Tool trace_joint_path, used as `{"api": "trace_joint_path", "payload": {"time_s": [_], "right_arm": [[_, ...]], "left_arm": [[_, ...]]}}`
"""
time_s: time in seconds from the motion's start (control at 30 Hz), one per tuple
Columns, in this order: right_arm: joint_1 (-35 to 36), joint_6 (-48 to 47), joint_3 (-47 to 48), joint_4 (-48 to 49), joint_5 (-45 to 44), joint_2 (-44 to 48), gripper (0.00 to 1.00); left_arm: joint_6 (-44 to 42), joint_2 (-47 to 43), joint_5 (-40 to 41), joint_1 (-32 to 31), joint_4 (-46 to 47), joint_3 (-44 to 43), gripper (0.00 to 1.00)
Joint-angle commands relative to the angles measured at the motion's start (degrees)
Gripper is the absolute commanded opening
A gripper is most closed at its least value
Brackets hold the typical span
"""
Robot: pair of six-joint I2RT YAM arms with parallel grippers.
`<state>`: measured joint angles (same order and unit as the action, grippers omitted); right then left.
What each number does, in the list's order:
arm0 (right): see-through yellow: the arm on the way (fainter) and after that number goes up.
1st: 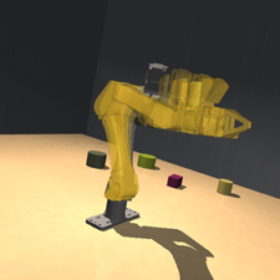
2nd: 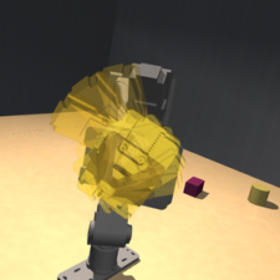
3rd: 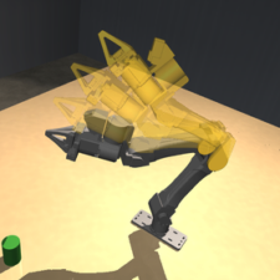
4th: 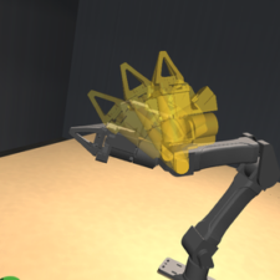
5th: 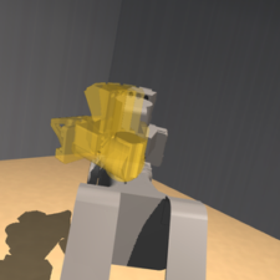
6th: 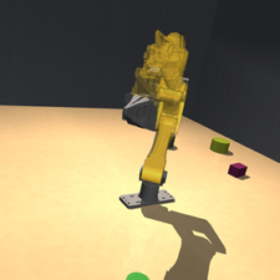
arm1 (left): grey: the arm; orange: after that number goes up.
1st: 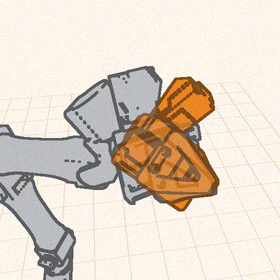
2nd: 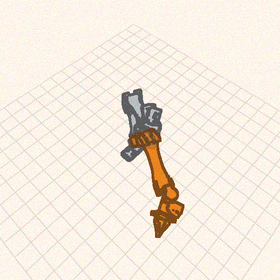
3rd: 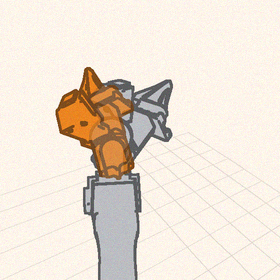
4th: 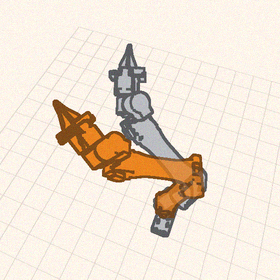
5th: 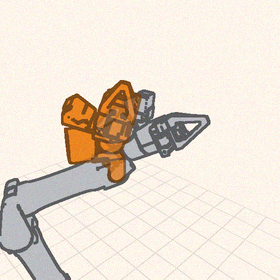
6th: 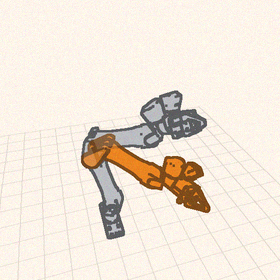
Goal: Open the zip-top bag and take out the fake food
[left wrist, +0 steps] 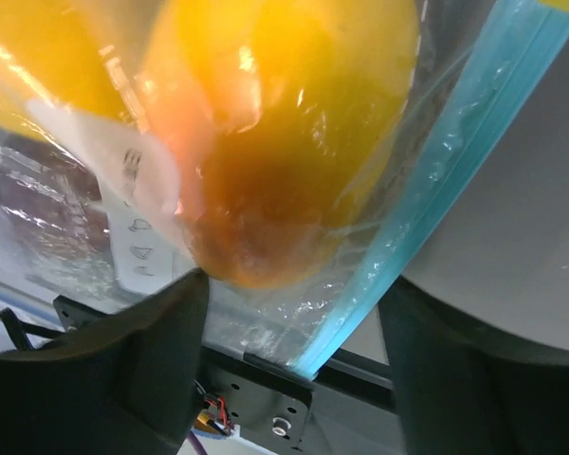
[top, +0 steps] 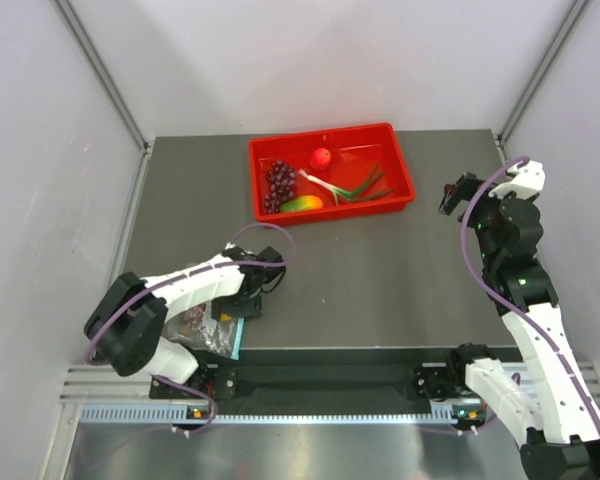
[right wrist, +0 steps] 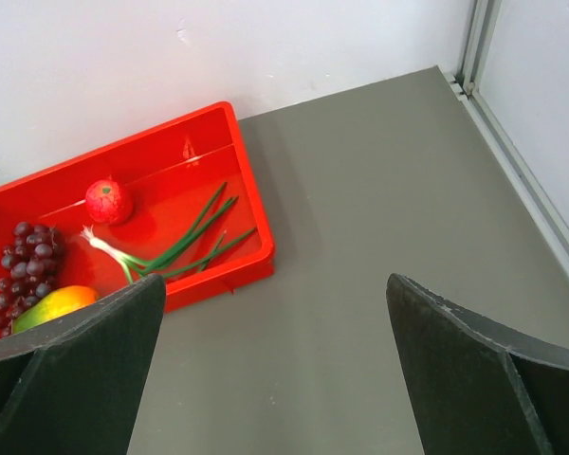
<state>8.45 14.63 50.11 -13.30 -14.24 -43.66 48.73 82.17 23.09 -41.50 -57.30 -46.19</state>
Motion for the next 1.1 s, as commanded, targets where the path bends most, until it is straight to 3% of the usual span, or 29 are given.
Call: {"api": "trace_joint_path", "payload": {"time_s": [0.0,0.1,0.13,0.2,0.23,0.37,0.53,0.73,0.93,1.07], "right_arm": [[-0.10,0.13,0.17,1.61,-0.35,0.50,1.00],[-0.19,-0.13,0.25,1.61,-0.96,0.59,1.00],[-0.10,-0.39,0.25,1.61,-1.05,0.51,1.00],[-0.10,-0.39,0.25,1.70,-1.32,0.59,1.00],[-0.10,-0.31,0.25,1.70,-1.32,0.59,1.00],[-0.10,-0.22,0.17,1.70,-0.97,0.42,1.00],[-0.10,-0.83,0.25,1.61,-0.26,0.07,1.00],[-0.01,-1.89,0.08,0.03,4.12,0.41,1.00],[-0.01,-1.19,-2.91,0.82,22.39,2.44,0.96],[1.30,0.48,-5.10,1.79,31.71,2.00,0.91]], "left_arm": [[1.37,2.46,0.72,-1.13,-0.97,-0.30,0.70],[1.28,3.52,0.90,-1.48,-0.89,-0.39,0.57],[1.19,3.52,0.99,-1.66,-0.80,-0.47,0.45],[1.02,3.35,0.99,-1.66,-0.89,-0.74,0.33],[0.67,3.17,0.99,-1.75,-1.06,-1.09,0.22],[-1.00,2.73,0.81,-2.27,-1.24,-4.15,0.00],[-8.97,5.80,-0.41,-4.20,1.74,-13.38,0.00],[-14.10,12.92,-7.96,-5.00,8.94,-31.81,0.00],[-9.72,21.00,-13.85,-5.00,12.12,-45.80,0.00],[-4.09,22.33,-19.65,-4.91,17.30,-46.62,0.00]]}}
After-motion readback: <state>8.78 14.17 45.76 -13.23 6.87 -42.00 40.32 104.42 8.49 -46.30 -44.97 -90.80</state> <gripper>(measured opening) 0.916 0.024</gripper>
